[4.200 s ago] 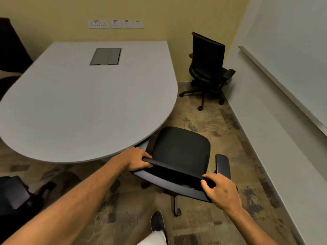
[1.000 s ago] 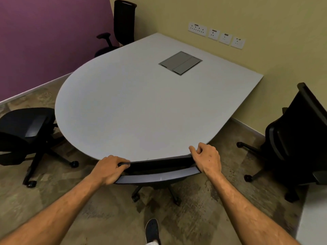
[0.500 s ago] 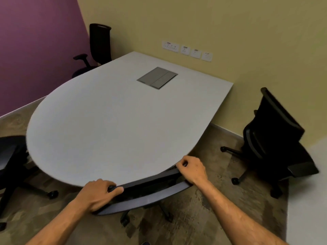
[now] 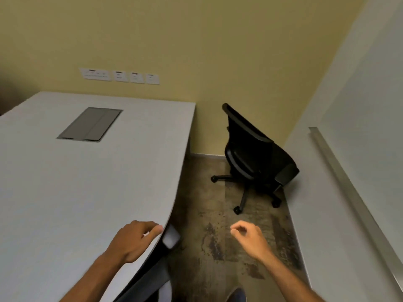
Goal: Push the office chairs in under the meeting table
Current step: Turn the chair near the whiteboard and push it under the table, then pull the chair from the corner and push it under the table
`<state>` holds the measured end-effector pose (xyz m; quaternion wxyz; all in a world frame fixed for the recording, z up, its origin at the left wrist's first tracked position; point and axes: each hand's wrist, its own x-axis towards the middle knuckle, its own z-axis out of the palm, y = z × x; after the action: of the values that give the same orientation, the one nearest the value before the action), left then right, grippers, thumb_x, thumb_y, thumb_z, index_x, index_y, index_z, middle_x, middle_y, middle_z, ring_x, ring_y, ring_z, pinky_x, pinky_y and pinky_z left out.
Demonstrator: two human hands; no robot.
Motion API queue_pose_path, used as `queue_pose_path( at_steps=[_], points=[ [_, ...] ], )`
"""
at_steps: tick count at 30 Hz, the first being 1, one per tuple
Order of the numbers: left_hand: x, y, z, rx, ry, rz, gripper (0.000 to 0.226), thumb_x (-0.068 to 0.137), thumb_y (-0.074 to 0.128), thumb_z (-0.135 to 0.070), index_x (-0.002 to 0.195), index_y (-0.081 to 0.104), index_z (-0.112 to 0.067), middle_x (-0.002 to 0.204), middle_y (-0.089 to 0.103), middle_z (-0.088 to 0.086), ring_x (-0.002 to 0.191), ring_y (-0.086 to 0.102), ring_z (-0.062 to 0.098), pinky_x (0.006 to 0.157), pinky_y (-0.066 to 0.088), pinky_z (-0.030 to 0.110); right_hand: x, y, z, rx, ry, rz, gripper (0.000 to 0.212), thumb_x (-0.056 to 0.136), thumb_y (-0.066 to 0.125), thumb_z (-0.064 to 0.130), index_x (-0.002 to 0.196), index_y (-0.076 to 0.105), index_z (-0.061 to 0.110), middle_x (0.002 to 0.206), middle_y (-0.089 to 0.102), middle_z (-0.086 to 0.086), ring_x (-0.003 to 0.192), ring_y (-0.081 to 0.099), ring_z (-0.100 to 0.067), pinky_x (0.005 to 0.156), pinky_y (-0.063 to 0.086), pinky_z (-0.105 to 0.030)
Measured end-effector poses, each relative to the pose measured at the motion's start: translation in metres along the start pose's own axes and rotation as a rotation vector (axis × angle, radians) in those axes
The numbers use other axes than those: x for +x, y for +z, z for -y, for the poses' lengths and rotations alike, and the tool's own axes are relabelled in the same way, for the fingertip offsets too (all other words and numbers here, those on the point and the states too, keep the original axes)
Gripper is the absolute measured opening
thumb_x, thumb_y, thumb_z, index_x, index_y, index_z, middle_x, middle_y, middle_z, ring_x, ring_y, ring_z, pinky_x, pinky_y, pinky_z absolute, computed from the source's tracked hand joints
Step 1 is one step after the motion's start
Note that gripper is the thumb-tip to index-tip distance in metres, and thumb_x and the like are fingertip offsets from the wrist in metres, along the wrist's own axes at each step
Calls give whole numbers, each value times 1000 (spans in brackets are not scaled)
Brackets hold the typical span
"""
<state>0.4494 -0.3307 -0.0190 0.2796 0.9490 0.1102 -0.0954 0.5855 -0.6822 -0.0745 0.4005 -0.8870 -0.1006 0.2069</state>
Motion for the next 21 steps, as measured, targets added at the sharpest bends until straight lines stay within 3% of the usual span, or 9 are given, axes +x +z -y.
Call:
queue_pose_path(
  at_steps=[2,5,8,10,13,21],
  points=[
    [39,0,-15,16,39,11,27,91,32,-76,92,57,-64,118,70,-20,98,60,-1,82,43,21,8,-23,-33,7,101,-27,14,91,71,21,83,74,32,87,74,13,84,66,3,78,51,-16],
    [109,6,-51,2,71,1,54,90,32,-77,113,70,-45,120,70,-17,108,64,6,92,49,31,32,-70,-82,14,239,-71,17,89,71,17,80,74,31,84,75,10,83,69,-2,77,54,-18],
    [166,0,-97,-11,128,-28,56,88,30,-81,112,68,-48,117,71,-18,108,64,5,88,48,26,59,-113,-113,-8,298,-98,20,88,72,15,78,72,33,82,76,6,84,70,-6,83,56,-27],
    [213,-10,-137,10,190,-63,47,87,29,-80,105,64,-55,113,71,-19,104,63,3,82,45,21,82,-144,-123,13,312,-124,17,89,71,18,82,72,33,85,75,5,83,69,-5,82,56,-27],
    [276,-16,-197,9,287,-88,59,90,29,-76,116,69,-41,117,69,-18,106,60,3,83,42,21,117,-189,-127,56,326,-198,14,91,67,20,88,73,33,89,74,9,85,67,-2,76,50,-19],
    [428,-10,-334,175,612,19,58,99,27,-65,130,61,-31,131,65,-7,119,58,12,96,47,35,209,-250,-126,181,329,-347,17,95,63,20,109,73,22,101,71,8,90,64,-1,75,47,-16]
  ],
)
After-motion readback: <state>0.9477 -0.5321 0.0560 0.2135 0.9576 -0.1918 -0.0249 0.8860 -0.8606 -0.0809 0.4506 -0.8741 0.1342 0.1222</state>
